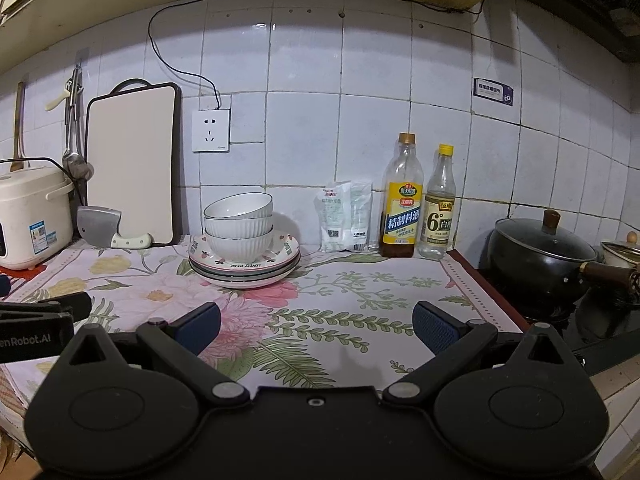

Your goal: Organize plates and bowls

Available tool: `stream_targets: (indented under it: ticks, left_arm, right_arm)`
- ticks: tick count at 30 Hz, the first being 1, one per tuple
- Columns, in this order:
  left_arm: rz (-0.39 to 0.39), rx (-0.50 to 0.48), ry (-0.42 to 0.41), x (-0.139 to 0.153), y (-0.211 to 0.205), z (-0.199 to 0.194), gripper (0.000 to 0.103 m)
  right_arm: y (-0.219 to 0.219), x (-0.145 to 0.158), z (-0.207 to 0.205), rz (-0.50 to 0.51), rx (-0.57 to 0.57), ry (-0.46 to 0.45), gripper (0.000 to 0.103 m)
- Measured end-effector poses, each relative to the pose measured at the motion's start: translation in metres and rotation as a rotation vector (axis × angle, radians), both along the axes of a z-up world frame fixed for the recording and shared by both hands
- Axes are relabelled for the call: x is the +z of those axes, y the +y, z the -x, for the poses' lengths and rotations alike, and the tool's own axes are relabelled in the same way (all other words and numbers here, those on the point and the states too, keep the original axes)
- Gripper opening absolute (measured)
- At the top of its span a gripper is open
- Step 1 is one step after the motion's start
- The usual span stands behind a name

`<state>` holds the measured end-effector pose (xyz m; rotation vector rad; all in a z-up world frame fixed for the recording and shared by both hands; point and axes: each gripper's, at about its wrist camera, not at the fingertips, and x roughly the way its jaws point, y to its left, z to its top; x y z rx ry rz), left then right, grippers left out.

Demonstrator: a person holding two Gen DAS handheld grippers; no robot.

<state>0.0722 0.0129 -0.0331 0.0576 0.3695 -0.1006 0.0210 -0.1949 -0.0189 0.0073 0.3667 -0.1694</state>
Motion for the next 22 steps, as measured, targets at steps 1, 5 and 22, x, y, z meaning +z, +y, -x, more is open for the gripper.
stream_targets:
  ticks: [1,5,22]
  left_arm:
    - [0.0,0.0,0.001,-0.0001,0.0003,-0.0001,0.103]
    - [0.002,-0.002,0.003,0.0002,0.0023,-0.0013,0.103]
    - [0.015,0.0,0.001,-0.0008,0.004,0.0003,0.103]
  right_arm:
    - [0.0001,0.0,-0.0001,0.0,0.0,0.0,0.103]
    - [-0.0003,-0.0002,0.0004,-0.002,-0.004,0.004,0.103]
    - [-0.008,-0.0022,-0.001,-0.02,-0.016,0.016,0.103]
